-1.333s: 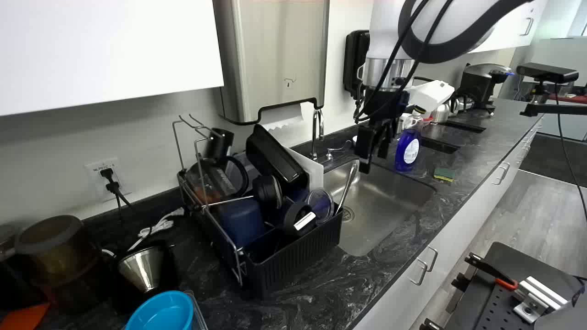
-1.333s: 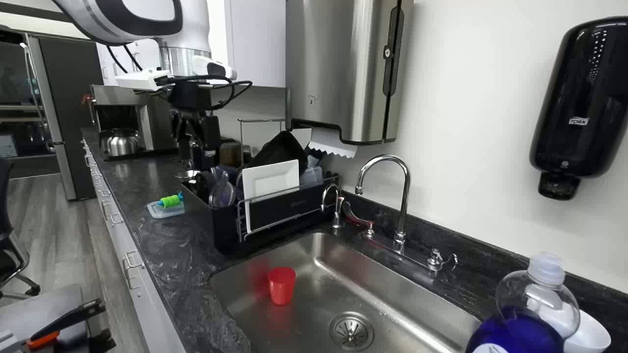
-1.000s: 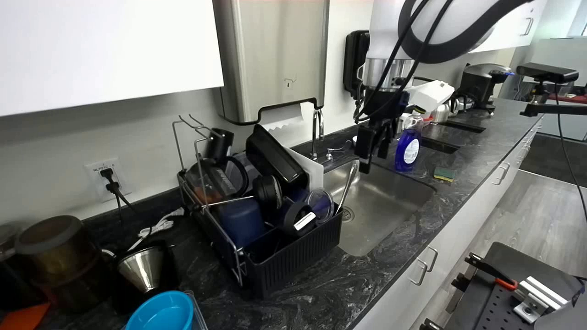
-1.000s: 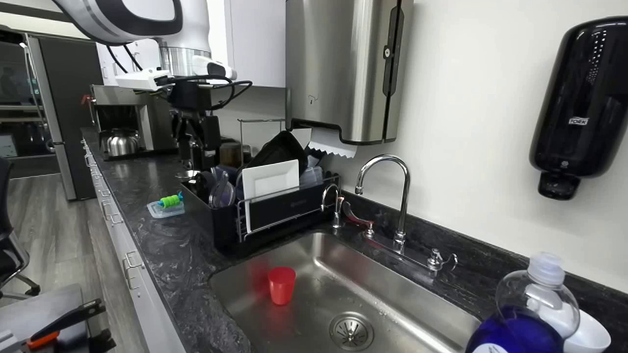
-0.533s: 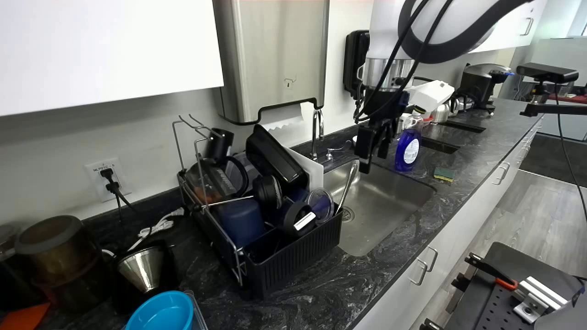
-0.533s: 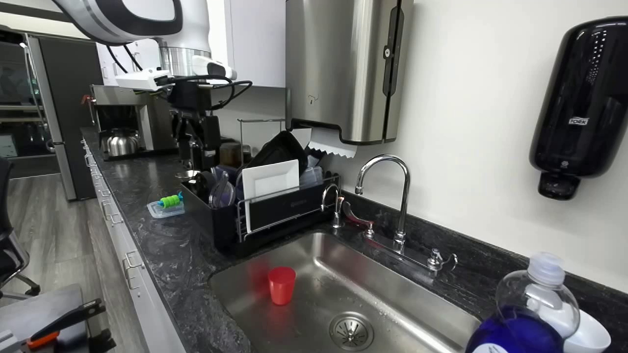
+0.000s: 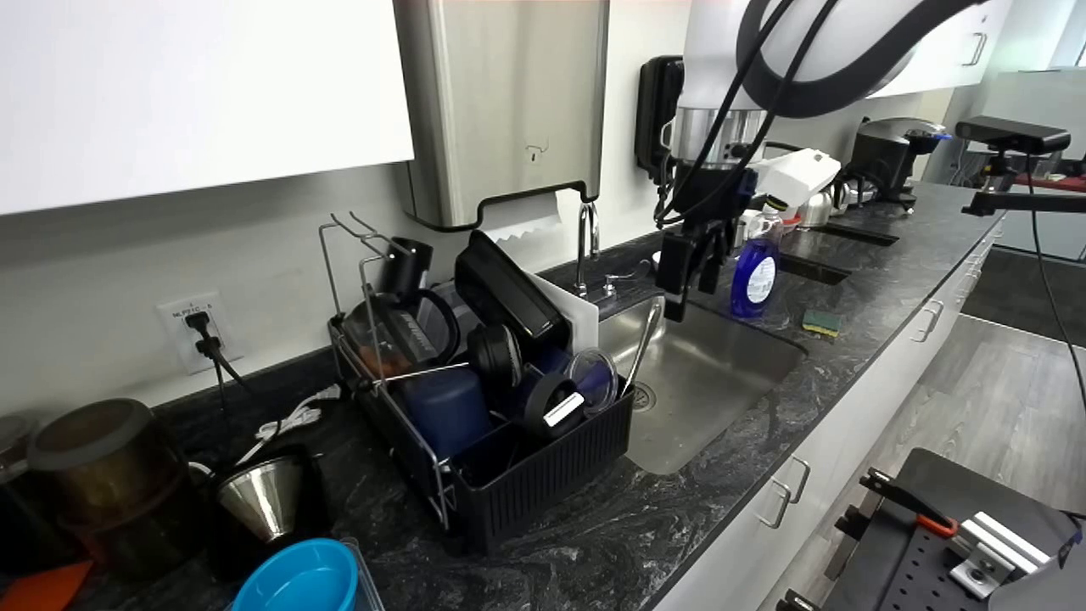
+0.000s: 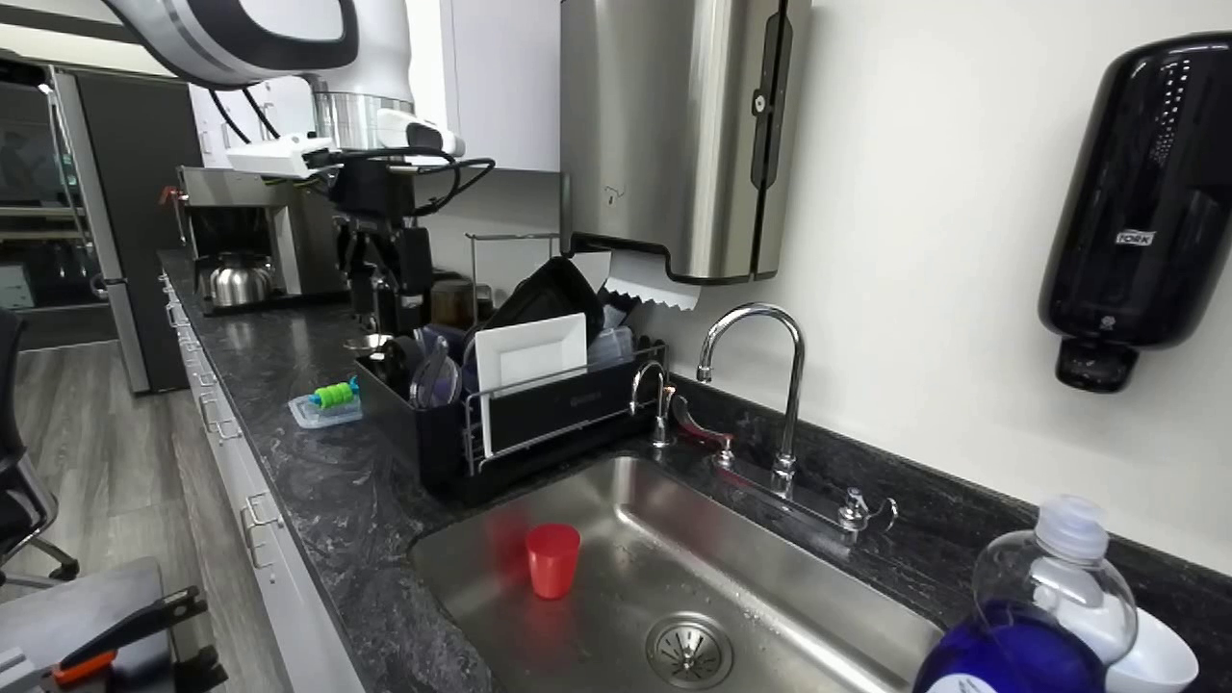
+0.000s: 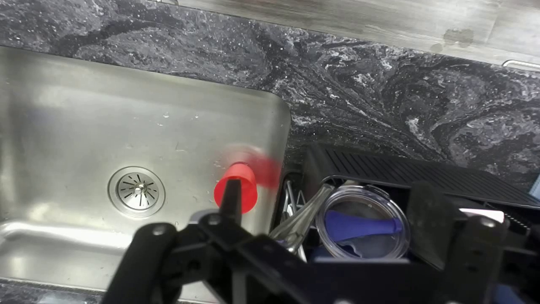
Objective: Put the butter knife in the sink then open and close the tap
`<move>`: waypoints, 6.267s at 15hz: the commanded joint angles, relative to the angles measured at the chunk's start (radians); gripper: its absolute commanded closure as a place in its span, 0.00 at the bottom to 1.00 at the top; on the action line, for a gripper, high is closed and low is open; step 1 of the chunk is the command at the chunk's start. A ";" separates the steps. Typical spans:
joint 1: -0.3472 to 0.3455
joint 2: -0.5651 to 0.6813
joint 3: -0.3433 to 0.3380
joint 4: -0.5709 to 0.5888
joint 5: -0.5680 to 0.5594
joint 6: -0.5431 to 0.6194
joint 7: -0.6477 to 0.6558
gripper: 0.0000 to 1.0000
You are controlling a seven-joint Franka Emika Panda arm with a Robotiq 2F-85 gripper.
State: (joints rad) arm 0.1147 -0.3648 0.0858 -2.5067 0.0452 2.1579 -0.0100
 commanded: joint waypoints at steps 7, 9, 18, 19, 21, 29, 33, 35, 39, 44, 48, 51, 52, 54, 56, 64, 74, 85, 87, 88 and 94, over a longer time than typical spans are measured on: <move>0.011 -0.003 -0.085 -0.025 0.108 0.024 -0.228 0.00; 0.004 -0.005 -0.113 -0.027 0.127 0.021 -0.286 0.00; 0.001 0.014 -0.257 -0.027 0.232 0.068 -0.588 0.00; 0.004 0.020 -0.273 -0.028 0.259 0.080 -0.629 0.00; 0.008 0.040 -0.303 -0.024 0.329 0.088 -0.732 0.00; -0.027 0.136 -0.376 0.016 0.654 -0.061 -1.276 0.00; -0.081 0.178 -0.372 0.037 0.706 -0.152 -1.470 0.00; -0.110 0.200 -0.367 0.048 0.713 -0.178 -1.545 0.00; -0.148 0.263 -0.345 0.074 0.734 -0.172 -1.568 0.00; -0.169 0.221 -0.321 0.044 0.708 -0.158 -1.563 0.00; -0.171 0.219 -0.320 0.044 0.708 -0.157 -1.563 0.00; -0.171 0.219 -0.320 0.044 0.708 -0.157 -1.563 0.00; -0.171 0.219 -0.320 0.044 0.708 -0.157 -1.563 0.00; -0.169 0.222 -0.320 0.042 0.718 -0.157 -1.594 0.00; -0.167 0.221 -0.316 0.037 0.730 -0.151 -1.631 0.00; -0.186 0.242 -0.322 0.021 0.821 -0.144 -1.924 0.00; -0.238 0.343 -0.319 0.038 0.976 -0.198 -2.263 0.00; -0.266 0.452 -0.317 0.096 1.123 -0.370 -2.407 0.00; -0.273 0.472 -0.316 0.104 1.141 -0.389 -2.422 0.00; -0.277 0.481 -0.316 0.107 1.146 -0.399 -2.431 0.00; -0.281 0.531 -0.309 0.114 1.166 -0.422 -2.479 0.00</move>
State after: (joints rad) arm -0.1387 0.1324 -0.2481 -2.4132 1.1857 1.7731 -2.4424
